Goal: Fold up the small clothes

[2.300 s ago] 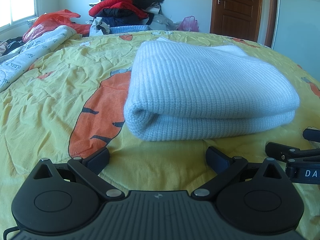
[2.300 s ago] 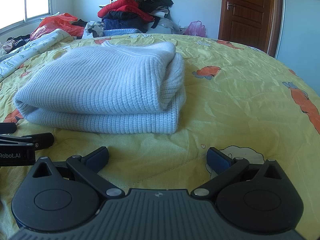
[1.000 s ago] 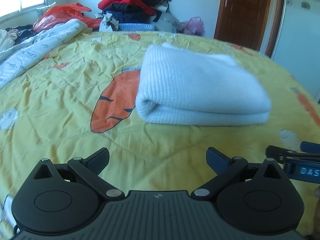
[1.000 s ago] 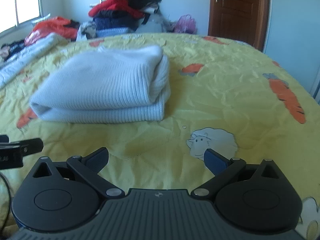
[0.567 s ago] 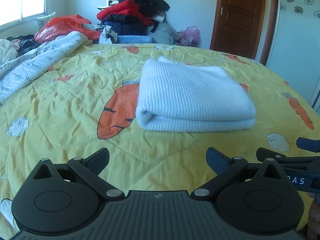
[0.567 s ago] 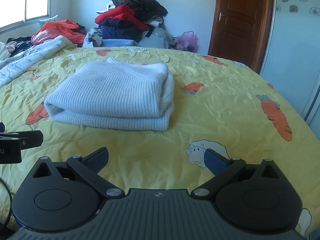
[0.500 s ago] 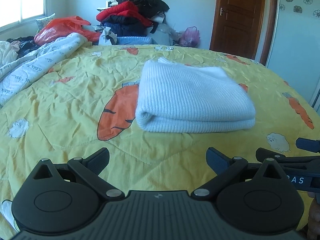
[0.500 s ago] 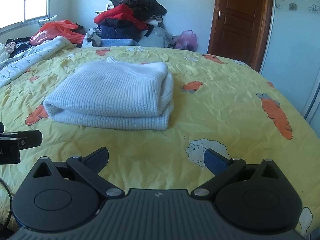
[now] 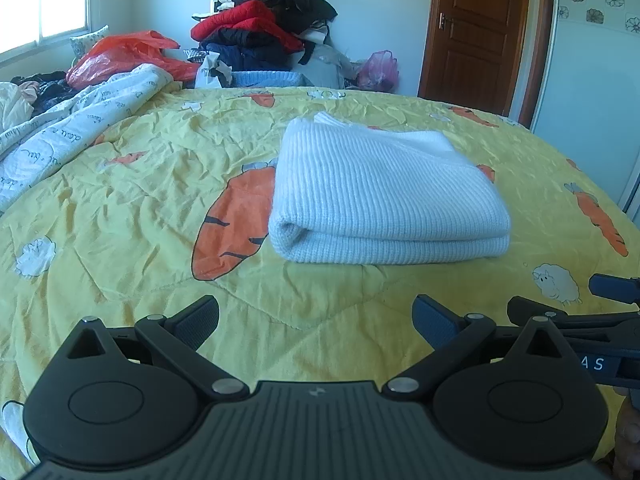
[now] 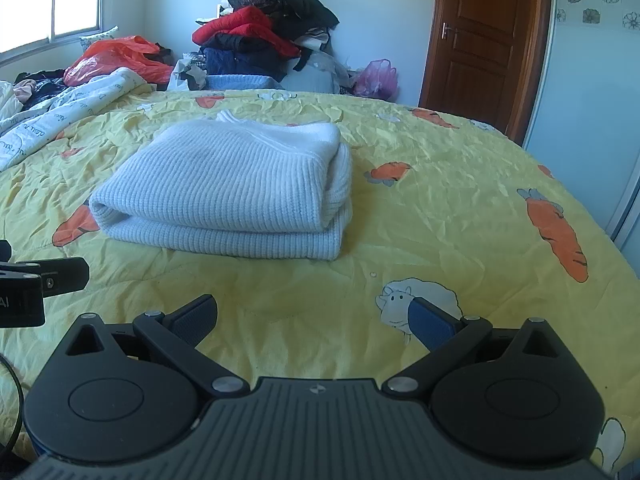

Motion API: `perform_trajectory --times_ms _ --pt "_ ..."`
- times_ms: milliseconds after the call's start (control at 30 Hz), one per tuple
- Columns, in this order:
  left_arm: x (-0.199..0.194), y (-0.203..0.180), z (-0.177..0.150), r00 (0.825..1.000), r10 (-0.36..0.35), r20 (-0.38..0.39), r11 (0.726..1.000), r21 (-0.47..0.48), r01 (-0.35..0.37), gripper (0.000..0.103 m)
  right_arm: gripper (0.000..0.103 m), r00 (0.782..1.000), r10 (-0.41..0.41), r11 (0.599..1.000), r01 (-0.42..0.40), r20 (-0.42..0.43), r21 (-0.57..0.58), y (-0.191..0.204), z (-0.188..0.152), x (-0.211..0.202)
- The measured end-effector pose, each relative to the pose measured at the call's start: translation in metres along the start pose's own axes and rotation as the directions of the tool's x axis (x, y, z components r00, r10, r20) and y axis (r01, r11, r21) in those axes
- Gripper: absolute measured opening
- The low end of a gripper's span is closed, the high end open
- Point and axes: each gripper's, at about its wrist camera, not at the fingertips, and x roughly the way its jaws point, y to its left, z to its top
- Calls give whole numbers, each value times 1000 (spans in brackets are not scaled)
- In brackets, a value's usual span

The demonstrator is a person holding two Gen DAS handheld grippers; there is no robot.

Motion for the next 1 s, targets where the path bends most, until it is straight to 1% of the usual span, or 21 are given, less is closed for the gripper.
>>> perform_trajectory --times_ms 1000 --pt "2 3 -1 1000 -5 -18 1000 -15 5 103 103 1000 9 1000 -10 -15 -6 4 -3 4"
